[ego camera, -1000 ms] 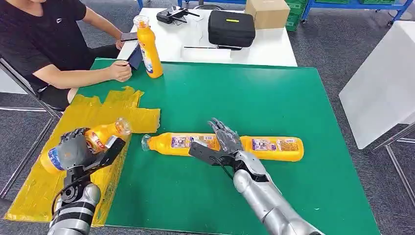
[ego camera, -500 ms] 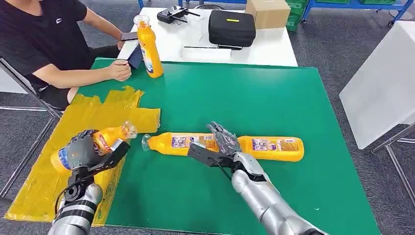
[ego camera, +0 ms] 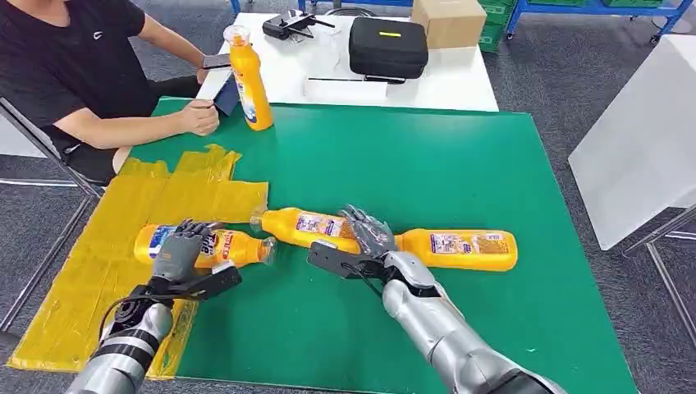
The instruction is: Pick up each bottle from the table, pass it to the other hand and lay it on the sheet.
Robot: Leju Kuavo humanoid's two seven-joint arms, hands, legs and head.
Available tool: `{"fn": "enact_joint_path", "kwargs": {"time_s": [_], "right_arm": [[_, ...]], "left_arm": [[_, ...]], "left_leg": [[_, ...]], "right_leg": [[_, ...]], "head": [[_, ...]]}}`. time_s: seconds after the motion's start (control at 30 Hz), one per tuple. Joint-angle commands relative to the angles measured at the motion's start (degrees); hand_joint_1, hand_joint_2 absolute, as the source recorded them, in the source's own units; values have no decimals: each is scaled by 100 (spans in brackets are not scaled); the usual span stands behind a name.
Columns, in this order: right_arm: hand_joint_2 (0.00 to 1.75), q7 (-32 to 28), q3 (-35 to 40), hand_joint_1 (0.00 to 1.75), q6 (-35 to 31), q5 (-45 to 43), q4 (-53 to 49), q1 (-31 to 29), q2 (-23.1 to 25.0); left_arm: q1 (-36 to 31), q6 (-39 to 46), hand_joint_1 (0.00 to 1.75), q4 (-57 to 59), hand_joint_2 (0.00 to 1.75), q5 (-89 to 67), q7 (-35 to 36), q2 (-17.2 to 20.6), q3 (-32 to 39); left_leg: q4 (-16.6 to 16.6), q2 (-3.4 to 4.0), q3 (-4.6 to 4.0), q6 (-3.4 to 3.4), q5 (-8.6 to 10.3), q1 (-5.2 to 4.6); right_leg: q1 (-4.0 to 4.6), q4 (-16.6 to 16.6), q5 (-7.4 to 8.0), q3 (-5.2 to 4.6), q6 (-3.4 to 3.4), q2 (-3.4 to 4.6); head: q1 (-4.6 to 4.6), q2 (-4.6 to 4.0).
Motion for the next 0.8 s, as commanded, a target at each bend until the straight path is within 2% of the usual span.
{"fn": "enact_joint_path", "kwargs": {"time_s": [0.03,0.63,0.8], "right_arm": [[175,-73,181,0,92,31,689,-431,139],[175,-1,321,0,90,152,858,-454,250],[175,342,380,0,149,266,1154,-571,284]], "left_arm": [[37,-367,0,551,175,147,-201,488,-761],[49,-379,0,540,175,311,-184,480,-875],[234,-816,0,115,175,1073,-741,462,-842]], "left_leg": [[-3,9,7,-1,-1,-1],[-6,14,30,-5,5,1],[-6,10,33,-5,5,-3]], "right_leg": [[-1,-1,2,6,-3,9],[3,-5,7,27,-6,13],[-1,-2,5,30,-3,9]], "head": [[0,0],[-2,0],[-4,0]]}}
